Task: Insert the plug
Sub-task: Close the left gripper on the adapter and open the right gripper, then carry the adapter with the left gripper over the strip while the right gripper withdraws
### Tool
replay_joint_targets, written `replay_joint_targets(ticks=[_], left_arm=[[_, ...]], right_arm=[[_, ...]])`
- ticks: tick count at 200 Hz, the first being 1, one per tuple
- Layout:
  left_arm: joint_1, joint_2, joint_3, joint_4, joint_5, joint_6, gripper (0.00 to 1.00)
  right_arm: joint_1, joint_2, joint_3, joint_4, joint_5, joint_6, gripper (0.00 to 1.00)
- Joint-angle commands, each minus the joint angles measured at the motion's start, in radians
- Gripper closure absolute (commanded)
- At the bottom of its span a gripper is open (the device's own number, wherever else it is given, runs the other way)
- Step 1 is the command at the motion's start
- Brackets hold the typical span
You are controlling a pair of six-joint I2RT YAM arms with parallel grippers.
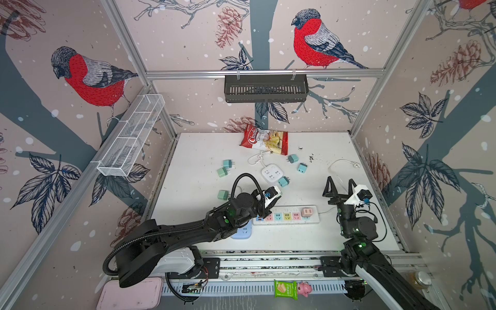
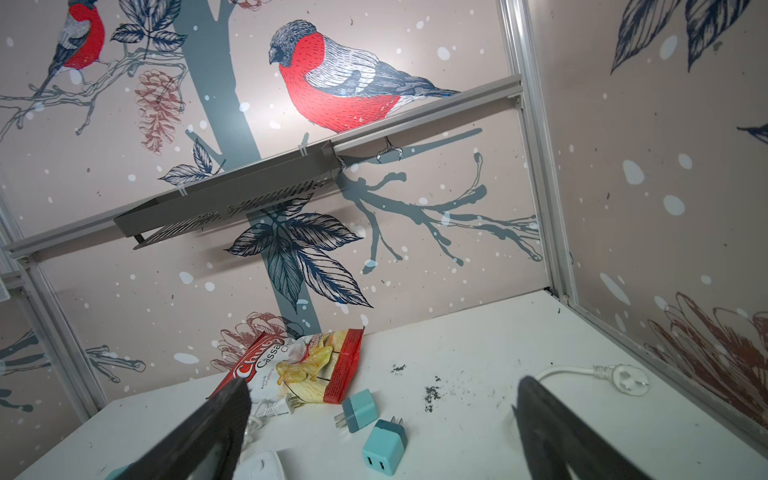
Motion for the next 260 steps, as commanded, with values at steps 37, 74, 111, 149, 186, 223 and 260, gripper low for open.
replay_joint_targets(ticks=[37,74,111,149,186,223,260], left_arm=[[0.001,0.001,0.009,0.018,0.044,0.021,1.00],[0.000,0.025,0.032,-0.016,0.098,0.035,1.00],[-0.002,0.084,0.095,-0.109,0.198,0.077,1.00],[-0.015,0.193,0.198,-0.248,0.267,0.123,1.00],[-0.059,0.326,0.319,-0.414,0.347,0.210,1.00],[-0.062,0.471,0.445,-0.558,0.375,0.236,1.00],[-0.062,0.554,0.528,-0.622,0.350,0.262,1.00]], right_arm=[[-0.081,0.090,-0.117,0.056,-0.126,0.128,0.00],[-0.084,0.112,-0.106,0.049,-0.144,0.125,0.00],[-0.084,0.104,-0.106,0.029,-0.110,0.144,0.00],[-0.085,0.095,-0.109,0.018,-0.109,0.149,0.00],[-0.087,0.094,-0.108,0.011,-0.109,0.154,0.00],[-0.091,0.094,-0.108,0.008,-0.109,0.160,0.00],[-0.092,0.094,-0.109,0.008,-0.109,0.161,0.00]])
